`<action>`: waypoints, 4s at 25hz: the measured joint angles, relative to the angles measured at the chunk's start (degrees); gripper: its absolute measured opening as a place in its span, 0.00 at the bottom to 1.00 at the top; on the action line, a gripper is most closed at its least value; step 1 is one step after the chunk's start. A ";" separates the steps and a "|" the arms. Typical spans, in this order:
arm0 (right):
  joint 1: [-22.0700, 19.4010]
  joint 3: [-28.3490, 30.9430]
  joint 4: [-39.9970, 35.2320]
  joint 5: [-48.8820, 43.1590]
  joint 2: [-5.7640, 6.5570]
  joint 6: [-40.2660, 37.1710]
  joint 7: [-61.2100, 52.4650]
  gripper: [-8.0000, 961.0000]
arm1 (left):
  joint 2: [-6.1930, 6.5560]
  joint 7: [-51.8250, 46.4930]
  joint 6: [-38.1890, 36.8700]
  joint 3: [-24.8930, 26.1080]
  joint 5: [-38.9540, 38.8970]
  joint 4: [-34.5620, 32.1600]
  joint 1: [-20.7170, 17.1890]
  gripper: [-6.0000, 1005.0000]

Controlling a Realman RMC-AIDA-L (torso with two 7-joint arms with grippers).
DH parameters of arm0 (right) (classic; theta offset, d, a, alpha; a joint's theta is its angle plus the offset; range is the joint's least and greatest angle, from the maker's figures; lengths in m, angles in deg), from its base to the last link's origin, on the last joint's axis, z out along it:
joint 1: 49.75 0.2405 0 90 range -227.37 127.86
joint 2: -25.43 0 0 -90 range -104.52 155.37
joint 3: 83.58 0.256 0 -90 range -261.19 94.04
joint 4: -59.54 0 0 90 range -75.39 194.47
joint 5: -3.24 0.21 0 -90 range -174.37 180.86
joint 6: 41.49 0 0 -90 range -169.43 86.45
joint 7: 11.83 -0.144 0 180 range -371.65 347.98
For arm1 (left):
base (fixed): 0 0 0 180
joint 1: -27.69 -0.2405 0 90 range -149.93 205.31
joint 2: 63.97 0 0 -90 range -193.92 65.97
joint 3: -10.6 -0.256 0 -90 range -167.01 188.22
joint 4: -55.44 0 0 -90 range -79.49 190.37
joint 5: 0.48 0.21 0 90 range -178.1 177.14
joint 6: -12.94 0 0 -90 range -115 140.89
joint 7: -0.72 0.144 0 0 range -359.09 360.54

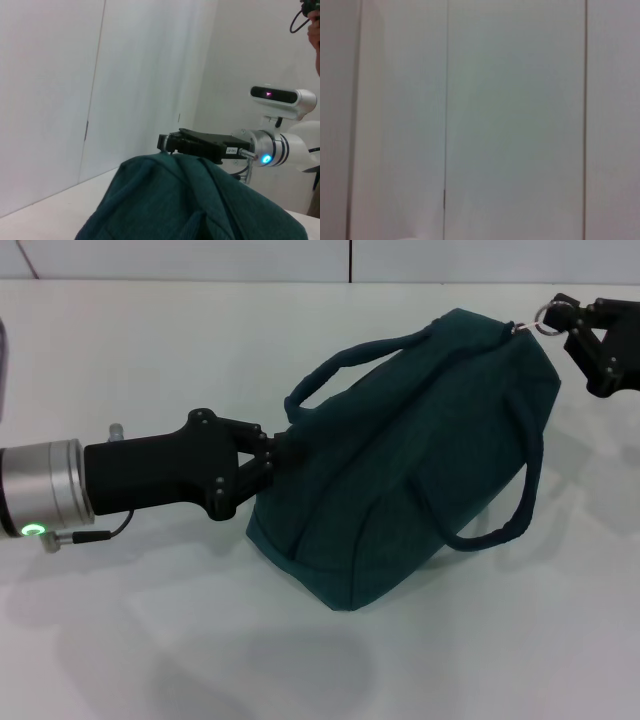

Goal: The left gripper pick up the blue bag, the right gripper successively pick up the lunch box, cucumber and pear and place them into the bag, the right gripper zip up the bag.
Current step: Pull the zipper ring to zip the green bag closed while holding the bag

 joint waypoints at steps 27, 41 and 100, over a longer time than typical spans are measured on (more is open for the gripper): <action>-0.47 0.49 0.52 4.23 0.21 -1.16 0.87 0.02 | -0.19 0.78 0.16 -0.05 -0.30 0.09 0.16 0.07; -0.98 -1.12 0.51 4.07 0.17 0.27 0.38 0.02 | -1.75 0.76 0.26 4.19 0.06 0.17 0.46 0.07; -1.39 -2.92 -0.01 3.16 1.70 0.49 -7.10 0.02 | -0.93 -46.30 -2.55 -2.14 22.09 -24.35 18.02 0.11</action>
